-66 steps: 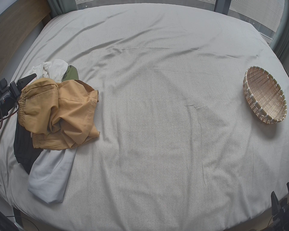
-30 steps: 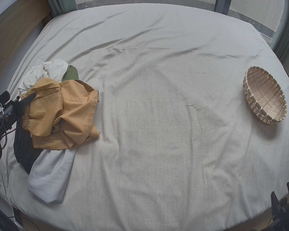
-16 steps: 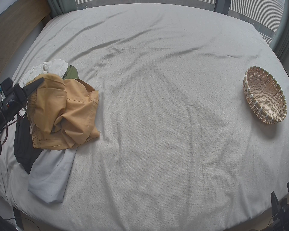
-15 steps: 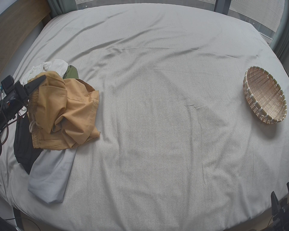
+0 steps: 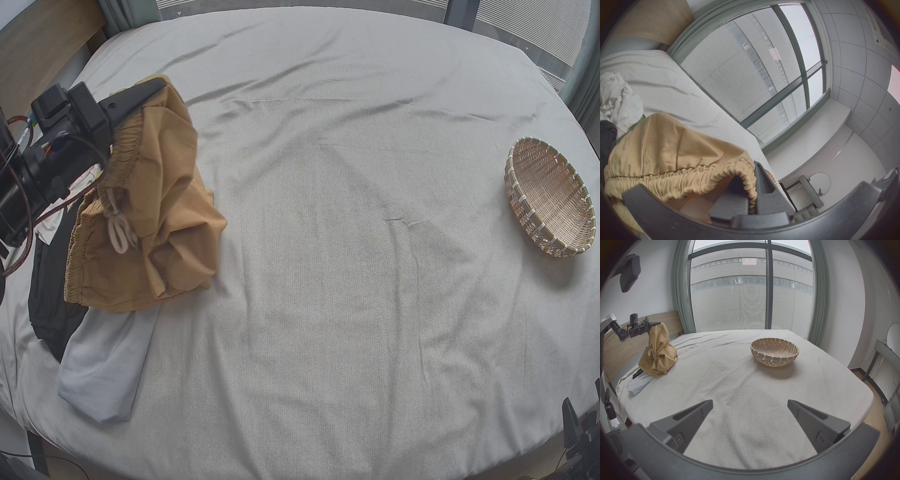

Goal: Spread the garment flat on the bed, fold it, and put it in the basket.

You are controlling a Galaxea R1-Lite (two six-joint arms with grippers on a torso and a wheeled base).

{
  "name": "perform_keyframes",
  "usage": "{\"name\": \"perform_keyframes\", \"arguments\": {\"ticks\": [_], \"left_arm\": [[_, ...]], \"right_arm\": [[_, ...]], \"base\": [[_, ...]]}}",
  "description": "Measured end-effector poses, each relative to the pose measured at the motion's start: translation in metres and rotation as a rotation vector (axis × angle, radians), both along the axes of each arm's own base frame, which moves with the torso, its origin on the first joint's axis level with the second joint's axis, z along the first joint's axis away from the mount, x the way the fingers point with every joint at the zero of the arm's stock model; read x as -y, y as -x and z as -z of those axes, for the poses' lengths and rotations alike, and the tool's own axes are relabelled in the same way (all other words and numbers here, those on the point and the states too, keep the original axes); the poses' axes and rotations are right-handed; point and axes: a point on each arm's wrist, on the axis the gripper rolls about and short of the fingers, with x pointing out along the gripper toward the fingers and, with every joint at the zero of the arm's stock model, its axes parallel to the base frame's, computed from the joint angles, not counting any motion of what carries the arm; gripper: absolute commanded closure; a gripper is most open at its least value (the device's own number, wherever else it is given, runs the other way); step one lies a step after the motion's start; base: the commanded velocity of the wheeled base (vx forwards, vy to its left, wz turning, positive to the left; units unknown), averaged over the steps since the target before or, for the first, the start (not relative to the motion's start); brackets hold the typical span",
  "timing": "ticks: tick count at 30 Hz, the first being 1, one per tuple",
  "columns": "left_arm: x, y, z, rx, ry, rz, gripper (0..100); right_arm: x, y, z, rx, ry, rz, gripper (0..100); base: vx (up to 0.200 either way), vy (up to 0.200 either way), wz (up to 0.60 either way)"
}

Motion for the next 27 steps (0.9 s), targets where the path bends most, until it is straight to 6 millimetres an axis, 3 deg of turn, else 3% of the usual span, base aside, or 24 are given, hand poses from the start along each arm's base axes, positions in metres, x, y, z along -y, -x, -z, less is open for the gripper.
{"name": "perform_keyframes", "arguments": {"ticks": [17, 27], "left_arm": [[0.088, 0.032, -0.034, 0.053, -0.015, 0.197, 100], [0.113, 0.065, -0.074, 0.112, 0.000, 0.314, 100]], "right_arm": [[0.000, 0.000, 0.000, 0.000, 0.001, 0.000, 0], [0.000, 0.000, 0.000, 0.000, 0.002, -0.001, 0]], "base": [[0.000, 0.000, 0.00], [0.000, 0.000, 0.00]]}}
